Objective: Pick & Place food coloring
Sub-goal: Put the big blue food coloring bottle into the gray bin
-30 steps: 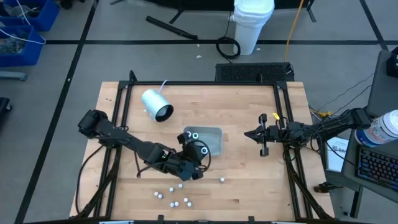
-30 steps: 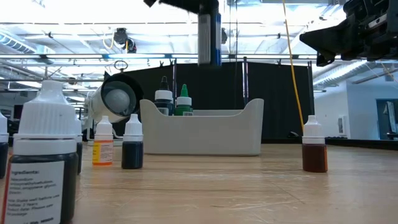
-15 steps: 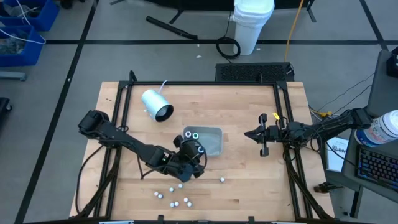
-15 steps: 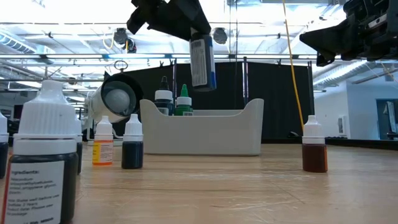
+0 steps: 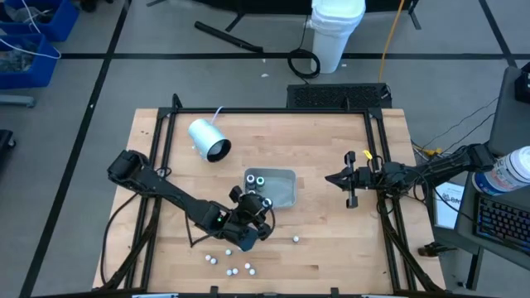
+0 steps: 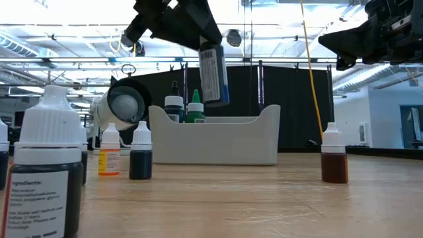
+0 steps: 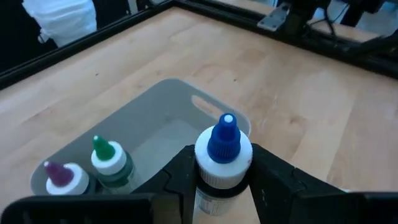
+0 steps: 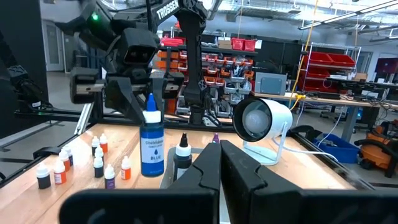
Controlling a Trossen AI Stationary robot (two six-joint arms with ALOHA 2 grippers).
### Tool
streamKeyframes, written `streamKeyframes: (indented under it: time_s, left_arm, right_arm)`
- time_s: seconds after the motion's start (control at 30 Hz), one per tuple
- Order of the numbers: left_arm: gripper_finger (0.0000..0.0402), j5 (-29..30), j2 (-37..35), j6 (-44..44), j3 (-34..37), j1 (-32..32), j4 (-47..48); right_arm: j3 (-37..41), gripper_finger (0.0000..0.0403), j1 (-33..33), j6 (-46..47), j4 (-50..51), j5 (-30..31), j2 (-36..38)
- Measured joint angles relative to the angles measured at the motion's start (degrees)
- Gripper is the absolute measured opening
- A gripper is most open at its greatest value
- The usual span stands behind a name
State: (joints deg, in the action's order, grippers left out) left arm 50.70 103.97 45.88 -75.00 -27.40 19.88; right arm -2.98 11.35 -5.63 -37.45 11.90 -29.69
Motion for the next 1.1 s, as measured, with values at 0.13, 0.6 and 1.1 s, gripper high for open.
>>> streamKeyframes:
  time_s: [0.13, 0.6, 1.1]
  left_arm:
    - [0.0131, 1.3, 0.9, 0.6, 0.0, 0.0, 0.2]
    - [0.013, 4.7, 1.9, -2.2, -0.1, -0.1, 2.3]
    - [0.0131, 6.6, 5.5, -3.6, -0.1, 0.3, 2.6]
  right_arm:
    - [0.0, 0.0, 0.0, -0.1, 0.0, 0.0, 0.0]
    - [0.0, 0.0, 0.0, -0.2, 0.0, 0.0, 0.0]
    - [0.0, 0.0, 0.0, -0.3, -0.1, 0.0, -0.3]
